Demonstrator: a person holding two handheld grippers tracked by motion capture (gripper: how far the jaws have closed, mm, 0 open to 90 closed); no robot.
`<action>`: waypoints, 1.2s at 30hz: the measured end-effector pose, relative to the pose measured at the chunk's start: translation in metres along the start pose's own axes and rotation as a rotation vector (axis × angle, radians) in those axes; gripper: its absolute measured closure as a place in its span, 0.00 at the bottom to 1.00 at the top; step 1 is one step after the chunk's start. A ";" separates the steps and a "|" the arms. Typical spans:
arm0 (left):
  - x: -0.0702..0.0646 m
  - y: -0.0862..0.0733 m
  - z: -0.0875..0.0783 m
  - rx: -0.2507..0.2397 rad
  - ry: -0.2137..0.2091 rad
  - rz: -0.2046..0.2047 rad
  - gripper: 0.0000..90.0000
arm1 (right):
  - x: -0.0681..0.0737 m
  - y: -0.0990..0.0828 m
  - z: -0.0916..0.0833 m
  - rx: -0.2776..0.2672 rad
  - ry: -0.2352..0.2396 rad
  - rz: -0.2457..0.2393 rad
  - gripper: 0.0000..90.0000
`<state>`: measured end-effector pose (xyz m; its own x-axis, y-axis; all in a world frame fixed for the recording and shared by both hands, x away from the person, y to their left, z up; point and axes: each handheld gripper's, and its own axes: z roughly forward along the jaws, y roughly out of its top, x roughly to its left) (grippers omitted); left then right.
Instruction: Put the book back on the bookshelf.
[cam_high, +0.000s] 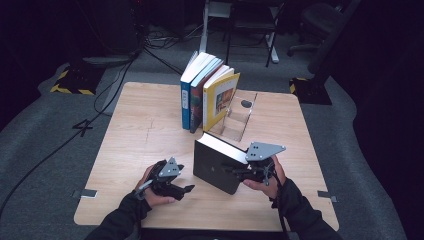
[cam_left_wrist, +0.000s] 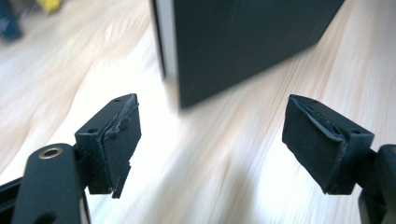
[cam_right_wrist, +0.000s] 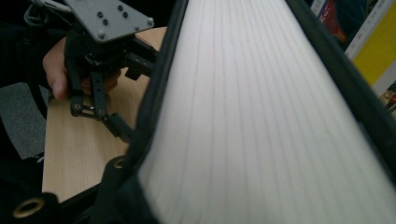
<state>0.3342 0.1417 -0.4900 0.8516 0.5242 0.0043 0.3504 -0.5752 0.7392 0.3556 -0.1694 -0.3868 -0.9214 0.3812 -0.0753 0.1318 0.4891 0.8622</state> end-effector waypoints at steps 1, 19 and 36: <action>-0.001 -0.004 -0.002 0.014 0.009 0.003 0.22 | 0.000 0.000 0.000 -0.003 0.001 -0.001 0.56; 0.021 -0.040 -0.022 0.054 0.103 -0.097 0.24 | -0.003 0.006 0.006 -0.021 0.010 0.006 0.55; 0.022 -0.040 -0.022 0.055 0.081 -0.104 0.23 | -0.035 0.002 -0.014 -0.024 -0.143 0.053 0.59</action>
<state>0.3310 0.1899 -0.5047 0.7761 0.6304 -0.0139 0.4577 -0.5481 0.7001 0.3830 -0.1928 -0.3755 -0.8517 0.5147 -0.0987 0.1686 0.4474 0.8783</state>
